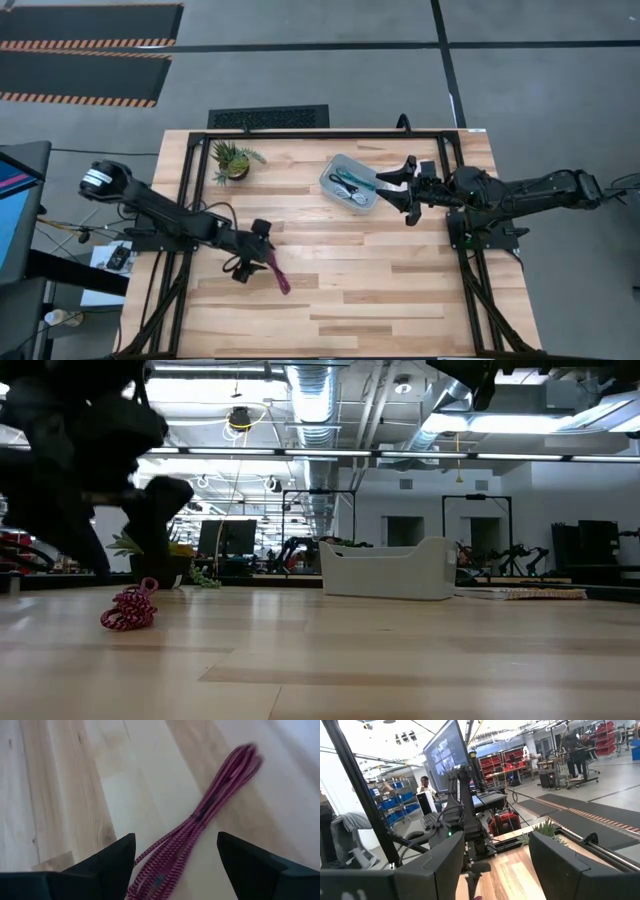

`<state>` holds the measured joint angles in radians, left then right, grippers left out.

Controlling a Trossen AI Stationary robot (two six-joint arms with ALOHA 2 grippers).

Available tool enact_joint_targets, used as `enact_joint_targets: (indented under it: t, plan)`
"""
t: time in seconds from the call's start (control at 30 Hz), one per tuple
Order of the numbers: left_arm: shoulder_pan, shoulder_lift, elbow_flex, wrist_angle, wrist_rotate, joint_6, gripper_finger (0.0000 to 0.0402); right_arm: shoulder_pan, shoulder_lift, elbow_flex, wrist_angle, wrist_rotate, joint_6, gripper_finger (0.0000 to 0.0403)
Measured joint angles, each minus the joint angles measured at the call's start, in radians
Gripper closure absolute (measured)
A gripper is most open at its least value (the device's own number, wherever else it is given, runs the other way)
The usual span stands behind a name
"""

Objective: Pick and place USB-C Cables
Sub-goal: Put the red USB cable into the grey bin

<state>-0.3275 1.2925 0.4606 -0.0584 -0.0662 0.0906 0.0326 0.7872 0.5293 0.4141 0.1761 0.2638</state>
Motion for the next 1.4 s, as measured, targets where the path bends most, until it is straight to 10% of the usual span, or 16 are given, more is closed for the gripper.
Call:
enact_joint_targets:
  t: [0.47,0.9,1.4]
  plan:
    - [0.008,0.238,0.007,0.150,0.122,0.020,0.0169,0.000,0.000,0.000,-0.015,0.000,-0.004,0.0154]
    - [0.054,0.247,0.004,0.171,0.143,-0.030,0.0382,0.000,0.000,0.000,-0.018,0.004,-0.002,0.0154]
    - [0.082,0.062,-0.006,0.067,0.008,-0.114,0.0390,0.000,0.000,0.000,-0.054,0.006,0.001,0.0154]
